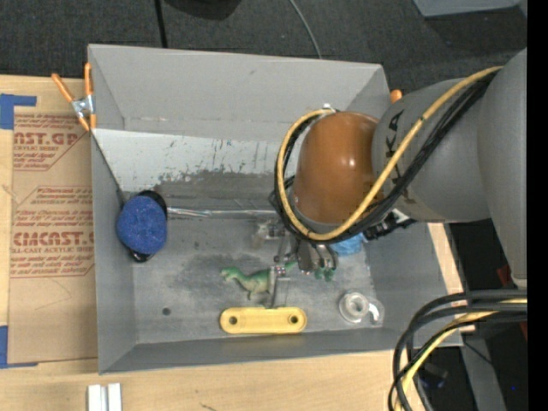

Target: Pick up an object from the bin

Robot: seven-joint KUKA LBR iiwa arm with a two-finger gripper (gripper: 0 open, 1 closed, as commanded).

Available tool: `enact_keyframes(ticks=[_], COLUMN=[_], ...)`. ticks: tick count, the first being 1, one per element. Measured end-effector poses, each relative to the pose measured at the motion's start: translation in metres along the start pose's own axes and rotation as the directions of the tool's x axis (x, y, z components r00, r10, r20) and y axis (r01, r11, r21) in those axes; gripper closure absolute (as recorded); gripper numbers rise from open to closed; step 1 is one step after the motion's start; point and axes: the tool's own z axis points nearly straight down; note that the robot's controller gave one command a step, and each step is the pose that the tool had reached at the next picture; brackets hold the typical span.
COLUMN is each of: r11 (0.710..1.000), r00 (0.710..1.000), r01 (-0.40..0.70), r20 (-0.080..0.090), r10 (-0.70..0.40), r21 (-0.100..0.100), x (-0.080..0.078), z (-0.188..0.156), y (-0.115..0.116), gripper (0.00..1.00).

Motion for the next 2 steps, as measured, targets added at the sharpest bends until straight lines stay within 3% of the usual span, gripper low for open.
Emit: enact_keyframes(ticks=[1,2], r11=[1.000,1.000], r00=[1.000,1.000], r01=[0.000,-0.011], r20=[0.007,0.010], r10=[0.000,0.011], r21=[0.000,-0.002], x=[-0.002,-0.006], z=[-0.004,0.031], y=[0.000,-0.003], gripper=[0.00,0.00])
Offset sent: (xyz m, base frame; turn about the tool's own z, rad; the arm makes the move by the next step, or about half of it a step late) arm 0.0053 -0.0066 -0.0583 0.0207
